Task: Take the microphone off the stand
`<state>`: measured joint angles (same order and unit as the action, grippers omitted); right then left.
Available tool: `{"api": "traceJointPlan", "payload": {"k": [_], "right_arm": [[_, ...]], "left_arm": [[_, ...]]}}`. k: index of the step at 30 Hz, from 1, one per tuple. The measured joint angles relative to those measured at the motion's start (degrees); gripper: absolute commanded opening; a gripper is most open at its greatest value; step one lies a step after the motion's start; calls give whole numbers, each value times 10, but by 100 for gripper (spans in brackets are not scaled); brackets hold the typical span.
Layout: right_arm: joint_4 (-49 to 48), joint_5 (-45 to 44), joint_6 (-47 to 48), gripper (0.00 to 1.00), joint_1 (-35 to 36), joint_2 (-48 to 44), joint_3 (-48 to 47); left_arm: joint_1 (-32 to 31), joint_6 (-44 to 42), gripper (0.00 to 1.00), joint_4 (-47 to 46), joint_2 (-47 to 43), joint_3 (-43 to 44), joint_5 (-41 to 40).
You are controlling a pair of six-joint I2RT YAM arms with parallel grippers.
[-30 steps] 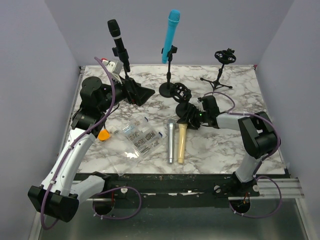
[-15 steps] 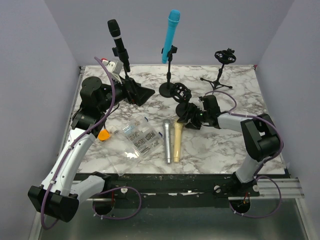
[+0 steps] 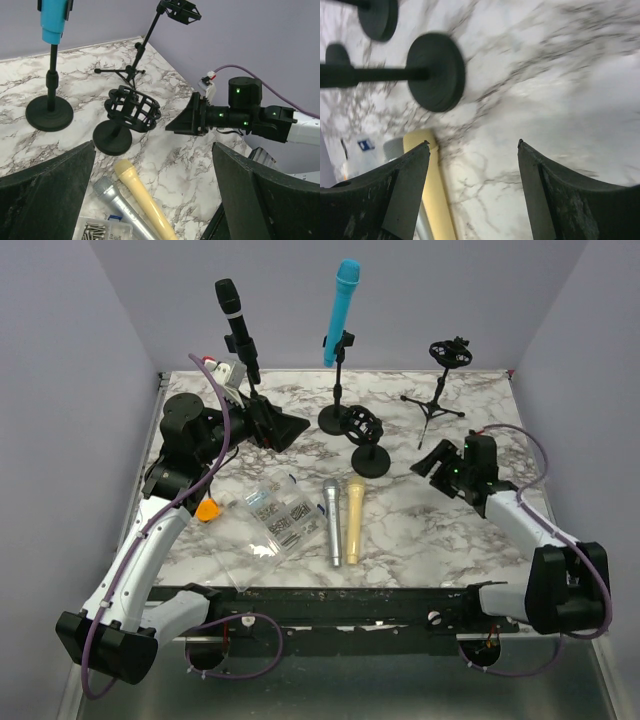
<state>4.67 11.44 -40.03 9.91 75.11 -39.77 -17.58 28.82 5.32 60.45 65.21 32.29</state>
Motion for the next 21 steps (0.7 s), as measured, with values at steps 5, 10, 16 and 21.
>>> {"api": "traceJointPlan", "payload": {"k": [5,10,16,21], "right_arm": [[11,17,5,73,-141,-38,26],[5,70,-5,72,-229,-36,26],[-45,136,-40,72,-249,29,26],[-78,151,-67,72,-251,108,-8]], "left_arm": [[0,1,98,0,0,0,3],[0,3,98,-1,0,0,5],[0,4,98,-1,0,0,8],[0,4,98,-1,0,0,9]]}}
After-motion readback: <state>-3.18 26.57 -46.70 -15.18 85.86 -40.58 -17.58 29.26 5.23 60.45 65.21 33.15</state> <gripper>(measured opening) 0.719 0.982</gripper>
